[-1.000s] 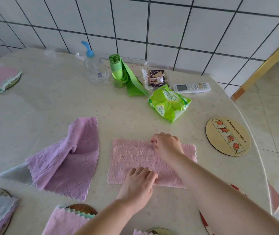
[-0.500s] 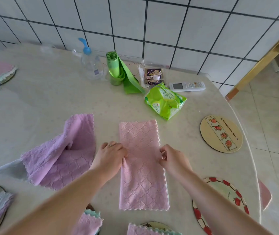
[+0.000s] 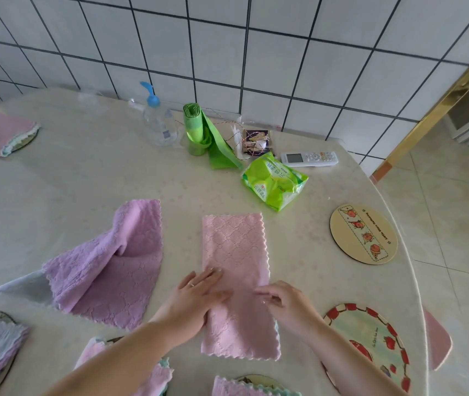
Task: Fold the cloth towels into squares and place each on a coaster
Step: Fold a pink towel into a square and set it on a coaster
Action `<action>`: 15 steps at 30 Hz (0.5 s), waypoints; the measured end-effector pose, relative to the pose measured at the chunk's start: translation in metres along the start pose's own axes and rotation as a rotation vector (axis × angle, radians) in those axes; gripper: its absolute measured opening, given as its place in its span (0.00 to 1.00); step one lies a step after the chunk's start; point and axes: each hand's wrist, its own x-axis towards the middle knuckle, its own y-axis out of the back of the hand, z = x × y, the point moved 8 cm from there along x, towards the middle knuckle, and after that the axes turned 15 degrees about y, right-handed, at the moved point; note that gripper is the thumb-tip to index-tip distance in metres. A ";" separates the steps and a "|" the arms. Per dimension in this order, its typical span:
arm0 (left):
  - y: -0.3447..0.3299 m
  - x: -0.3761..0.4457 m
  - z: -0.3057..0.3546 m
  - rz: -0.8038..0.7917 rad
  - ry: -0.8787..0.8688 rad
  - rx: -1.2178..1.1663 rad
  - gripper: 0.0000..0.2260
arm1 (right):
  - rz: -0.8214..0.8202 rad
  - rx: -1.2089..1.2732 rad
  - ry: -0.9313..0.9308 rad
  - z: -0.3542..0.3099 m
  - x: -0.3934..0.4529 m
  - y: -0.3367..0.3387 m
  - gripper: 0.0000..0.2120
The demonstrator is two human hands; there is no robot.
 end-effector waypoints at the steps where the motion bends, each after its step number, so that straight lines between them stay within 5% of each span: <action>1: 0.006 0.002 -0.001 -0.003 0.024 -0.084 0.27 | 0.017 0.039 -0.011 0.000 -0.001 0.002 0.19; 8: 0.016 0.003 -0.017 -0.168 0.390 -0.470 0.16 | 0.094 0.373 -0.060 -0.006 -0.016 0.013 0.21; 15: 0.016 -0.006 -0.011 -0.157 0.430 -0.697 0.15 | 0.147 -0.185 0.124 -0.020 -0.022 0.020 0.20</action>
